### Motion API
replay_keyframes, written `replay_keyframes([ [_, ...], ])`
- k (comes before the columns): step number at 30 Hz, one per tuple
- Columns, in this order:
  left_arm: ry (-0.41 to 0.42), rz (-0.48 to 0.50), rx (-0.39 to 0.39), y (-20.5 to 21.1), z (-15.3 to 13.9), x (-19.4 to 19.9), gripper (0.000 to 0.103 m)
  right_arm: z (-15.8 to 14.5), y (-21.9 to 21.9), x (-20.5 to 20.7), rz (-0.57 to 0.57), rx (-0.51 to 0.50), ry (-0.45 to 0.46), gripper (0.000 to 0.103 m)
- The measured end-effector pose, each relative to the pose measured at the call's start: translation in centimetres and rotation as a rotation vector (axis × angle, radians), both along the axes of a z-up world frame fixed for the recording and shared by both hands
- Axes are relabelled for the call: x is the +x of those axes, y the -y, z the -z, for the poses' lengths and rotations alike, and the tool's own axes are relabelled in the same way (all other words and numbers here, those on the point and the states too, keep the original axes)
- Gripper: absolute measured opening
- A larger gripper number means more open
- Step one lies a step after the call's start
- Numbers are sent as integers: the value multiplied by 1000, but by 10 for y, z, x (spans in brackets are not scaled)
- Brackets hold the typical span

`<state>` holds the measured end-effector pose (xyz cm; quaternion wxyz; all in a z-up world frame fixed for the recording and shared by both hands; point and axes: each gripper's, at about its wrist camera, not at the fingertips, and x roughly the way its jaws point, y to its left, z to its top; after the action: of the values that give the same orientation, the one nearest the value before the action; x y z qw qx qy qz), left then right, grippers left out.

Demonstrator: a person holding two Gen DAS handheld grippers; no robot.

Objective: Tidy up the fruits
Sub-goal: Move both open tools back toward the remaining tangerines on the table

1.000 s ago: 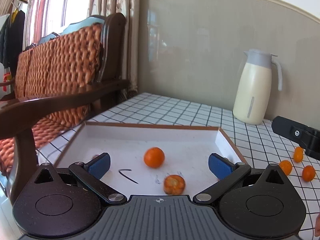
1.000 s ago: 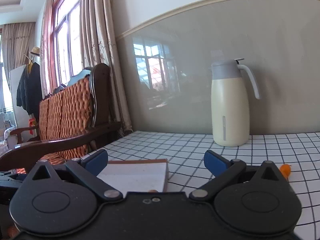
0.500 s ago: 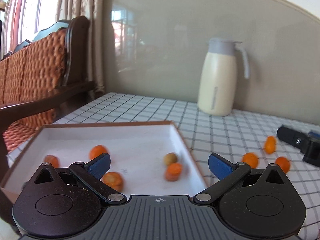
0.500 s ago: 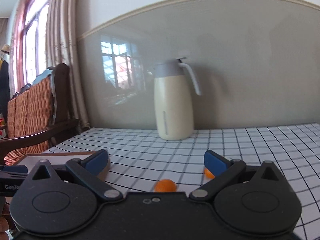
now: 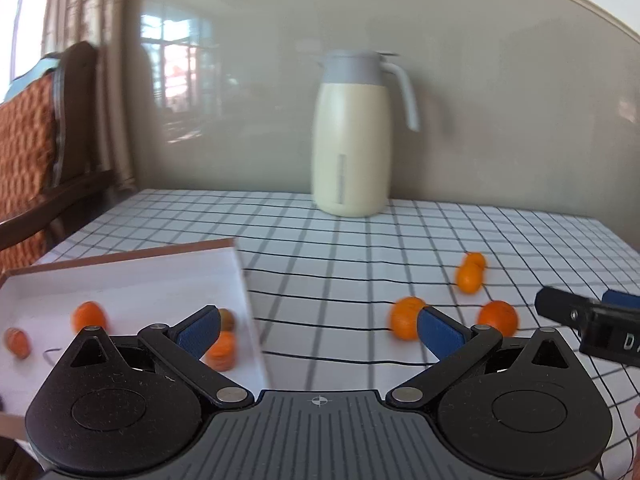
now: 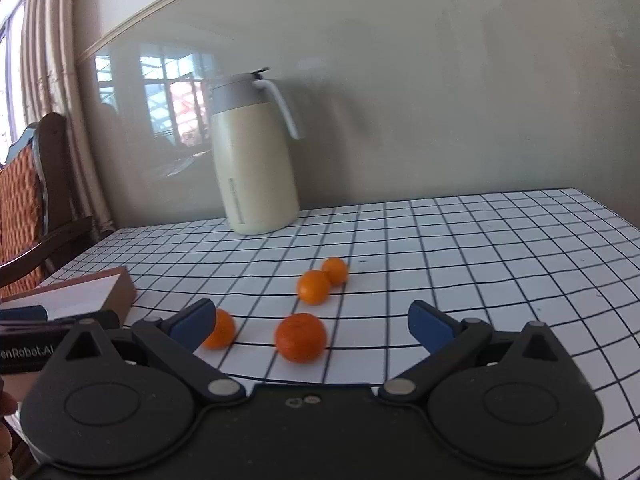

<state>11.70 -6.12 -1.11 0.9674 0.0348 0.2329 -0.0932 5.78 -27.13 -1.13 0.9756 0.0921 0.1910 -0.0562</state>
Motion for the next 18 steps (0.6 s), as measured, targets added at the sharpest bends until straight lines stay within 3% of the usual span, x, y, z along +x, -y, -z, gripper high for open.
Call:
replay_keyframes([
  [12,-4,77,61,41,12,9,103,4,19,0,40,-29,-28,97],
  [17,-12,79,90,48,18,12,103,5,18,4,30,-38,-34,90],
  [18,-14,80,95,49,19,14,103,6,19,5,29,-31,-35,83],
])
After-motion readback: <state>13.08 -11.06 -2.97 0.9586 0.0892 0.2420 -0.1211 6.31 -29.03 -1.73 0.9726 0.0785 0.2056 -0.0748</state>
